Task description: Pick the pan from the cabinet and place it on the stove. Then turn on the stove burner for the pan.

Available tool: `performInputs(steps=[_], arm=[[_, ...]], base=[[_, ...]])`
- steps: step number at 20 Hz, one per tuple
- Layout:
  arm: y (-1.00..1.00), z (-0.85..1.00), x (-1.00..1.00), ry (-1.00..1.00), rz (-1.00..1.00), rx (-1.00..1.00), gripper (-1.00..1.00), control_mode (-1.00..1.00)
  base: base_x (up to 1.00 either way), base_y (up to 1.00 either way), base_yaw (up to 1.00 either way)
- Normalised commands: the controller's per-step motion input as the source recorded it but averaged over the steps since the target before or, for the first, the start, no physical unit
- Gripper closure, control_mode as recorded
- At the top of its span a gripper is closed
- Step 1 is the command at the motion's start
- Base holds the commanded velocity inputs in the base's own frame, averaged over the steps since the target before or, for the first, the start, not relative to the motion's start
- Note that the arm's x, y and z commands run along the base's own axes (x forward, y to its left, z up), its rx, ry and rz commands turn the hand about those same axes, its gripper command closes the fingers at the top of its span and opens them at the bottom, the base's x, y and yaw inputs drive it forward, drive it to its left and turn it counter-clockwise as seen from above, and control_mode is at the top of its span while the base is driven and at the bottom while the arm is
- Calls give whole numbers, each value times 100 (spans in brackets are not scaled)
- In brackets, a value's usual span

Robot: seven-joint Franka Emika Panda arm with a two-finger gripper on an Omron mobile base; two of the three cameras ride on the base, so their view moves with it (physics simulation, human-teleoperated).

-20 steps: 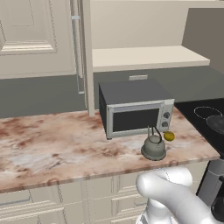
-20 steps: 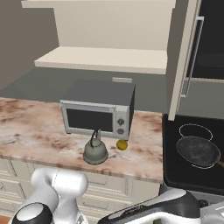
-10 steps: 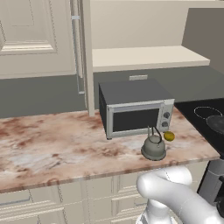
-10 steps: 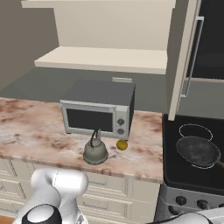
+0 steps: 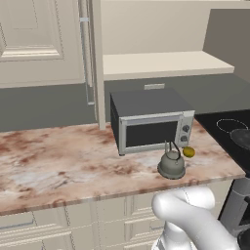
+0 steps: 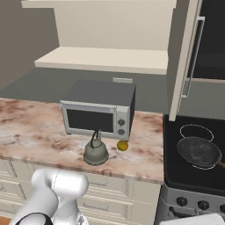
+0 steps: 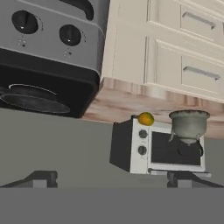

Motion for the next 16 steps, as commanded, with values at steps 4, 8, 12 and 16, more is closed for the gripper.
performInputs(steps=[4, 8, 12, 16], arm=[[12, -1, 4, -1, -10, 2, -100, -100], [-1, 0, 20, 3, 0, 0, -100, -100], [0, -4, 19, 2, -4, 0, -100, -100], [-14, -12, 6, -3, -3, 0, -100, -100]], base=[[0, 0, 0], [0, 0, 0], [0, 0, 0], [0, 0, 0]])
